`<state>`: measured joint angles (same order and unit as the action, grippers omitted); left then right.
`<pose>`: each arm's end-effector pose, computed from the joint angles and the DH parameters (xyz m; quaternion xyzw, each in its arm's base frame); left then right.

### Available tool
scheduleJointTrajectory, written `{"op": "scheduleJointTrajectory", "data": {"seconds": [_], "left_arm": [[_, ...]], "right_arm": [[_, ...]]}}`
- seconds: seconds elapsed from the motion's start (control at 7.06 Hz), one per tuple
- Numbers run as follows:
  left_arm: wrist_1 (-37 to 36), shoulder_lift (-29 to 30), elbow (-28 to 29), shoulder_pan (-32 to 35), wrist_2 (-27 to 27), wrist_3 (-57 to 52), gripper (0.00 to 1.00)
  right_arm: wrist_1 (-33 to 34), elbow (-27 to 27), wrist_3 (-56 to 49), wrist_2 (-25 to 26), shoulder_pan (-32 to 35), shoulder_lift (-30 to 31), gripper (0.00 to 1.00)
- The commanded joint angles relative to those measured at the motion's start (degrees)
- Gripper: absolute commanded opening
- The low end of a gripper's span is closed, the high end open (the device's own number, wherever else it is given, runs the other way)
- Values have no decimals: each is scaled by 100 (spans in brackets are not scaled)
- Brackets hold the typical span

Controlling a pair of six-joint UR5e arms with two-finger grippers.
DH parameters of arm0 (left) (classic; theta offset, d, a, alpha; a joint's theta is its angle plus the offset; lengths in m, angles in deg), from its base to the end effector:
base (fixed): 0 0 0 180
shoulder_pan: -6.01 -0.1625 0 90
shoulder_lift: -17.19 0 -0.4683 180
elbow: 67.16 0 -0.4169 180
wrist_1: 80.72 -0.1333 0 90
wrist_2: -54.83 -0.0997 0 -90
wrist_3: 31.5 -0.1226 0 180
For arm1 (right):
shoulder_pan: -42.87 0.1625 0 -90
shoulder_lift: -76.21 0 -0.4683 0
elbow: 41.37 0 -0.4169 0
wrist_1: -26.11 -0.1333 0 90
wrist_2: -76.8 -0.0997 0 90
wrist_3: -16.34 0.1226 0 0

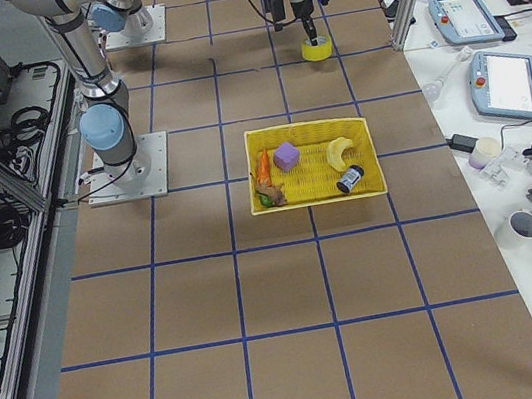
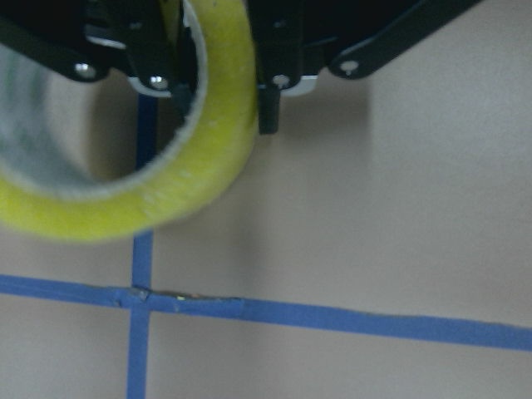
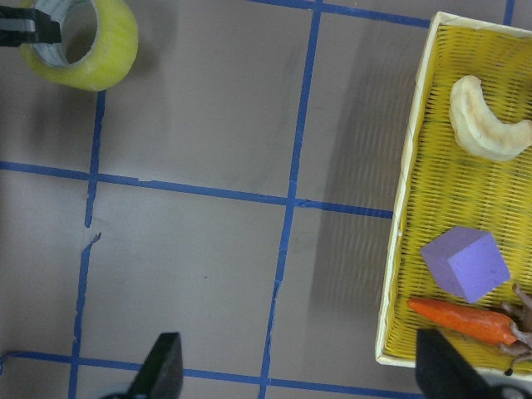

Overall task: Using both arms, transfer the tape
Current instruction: 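Carry the tape roll with the left gripper into the wicker basket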

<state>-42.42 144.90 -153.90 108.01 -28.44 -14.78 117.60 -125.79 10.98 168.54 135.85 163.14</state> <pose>-0.3028 -0.7142 0.2104 0.0318 -0.9865 0.1306 0.0933 0.1580 -0.5421 0.5331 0.0721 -0.9967 0.0346 0.0159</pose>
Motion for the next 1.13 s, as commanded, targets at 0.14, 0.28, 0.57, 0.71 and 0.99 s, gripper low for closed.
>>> {"op": "scheduleJointTrajectory", "data": {"seconds": [0.14, 0.28, 0.57, 0.71, 0.99], "left_arm": [[2684, -745, 1173, -870, -690, -1210, 0], [3109, -974, 1281, -1432, -708, -1911, 0], [3392, -1274, 1177, -2583, -909, -3457, 0], [3577, -1345, 1151, -3111, -997, -4152, 0], [3527, -1424, 661, -4096, -989, -5191, 0]], "right_arm": [[0, 13, 0, 2, 0, 0, 100], [0, 13, 0, 2, 0, 0, 100], [-9, 4, 0, 11, 0, 0, 100], [0, 21, 0, 11, 0, 0, 100], [9, 21, 0, 11, 0, 8, 100]]}}
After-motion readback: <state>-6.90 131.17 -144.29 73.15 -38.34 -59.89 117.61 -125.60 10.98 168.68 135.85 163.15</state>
